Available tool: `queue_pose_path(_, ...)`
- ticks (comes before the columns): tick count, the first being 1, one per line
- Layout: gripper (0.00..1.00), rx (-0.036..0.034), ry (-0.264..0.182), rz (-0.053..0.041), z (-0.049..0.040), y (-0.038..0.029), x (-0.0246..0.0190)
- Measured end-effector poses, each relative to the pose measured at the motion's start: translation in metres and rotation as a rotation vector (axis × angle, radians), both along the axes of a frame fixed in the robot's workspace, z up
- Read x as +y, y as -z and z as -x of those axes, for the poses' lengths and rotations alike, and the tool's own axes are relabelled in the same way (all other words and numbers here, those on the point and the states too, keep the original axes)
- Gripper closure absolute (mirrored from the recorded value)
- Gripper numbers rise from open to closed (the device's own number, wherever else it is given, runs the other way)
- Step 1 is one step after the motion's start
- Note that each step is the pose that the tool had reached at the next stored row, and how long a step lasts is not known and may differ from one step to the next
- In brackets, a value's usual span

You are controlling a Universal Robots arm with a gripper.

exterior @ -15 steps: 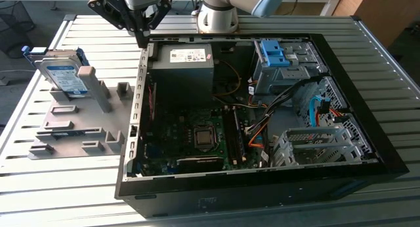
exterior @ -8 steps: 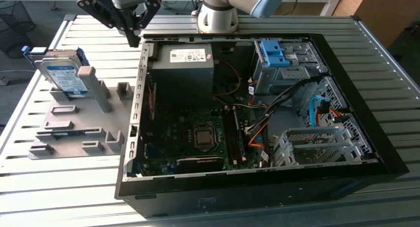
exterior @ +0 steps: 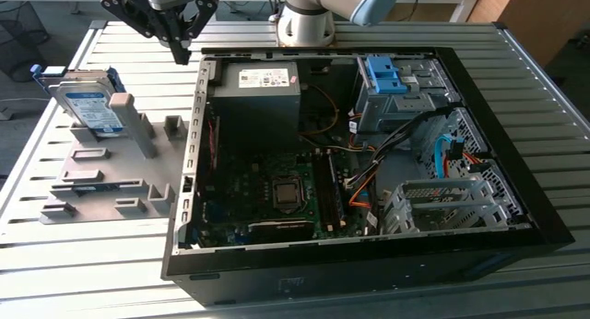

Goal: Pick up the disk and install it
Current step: 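Reach for the disk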

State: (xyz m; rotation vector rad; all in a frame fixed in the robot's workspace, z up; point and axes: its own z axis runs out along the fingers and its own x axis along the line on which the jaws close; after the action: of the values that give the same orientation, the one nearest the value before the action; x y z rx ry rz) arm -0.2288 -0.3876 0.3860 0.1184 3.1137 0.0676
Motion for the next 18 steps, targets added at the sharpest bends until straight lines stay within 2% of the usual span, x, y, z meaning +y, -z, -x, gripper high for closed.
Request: queue_pose_path(18,0.89,0.0000,0.000,0.0000,0.0079,0.0001,0.0003)
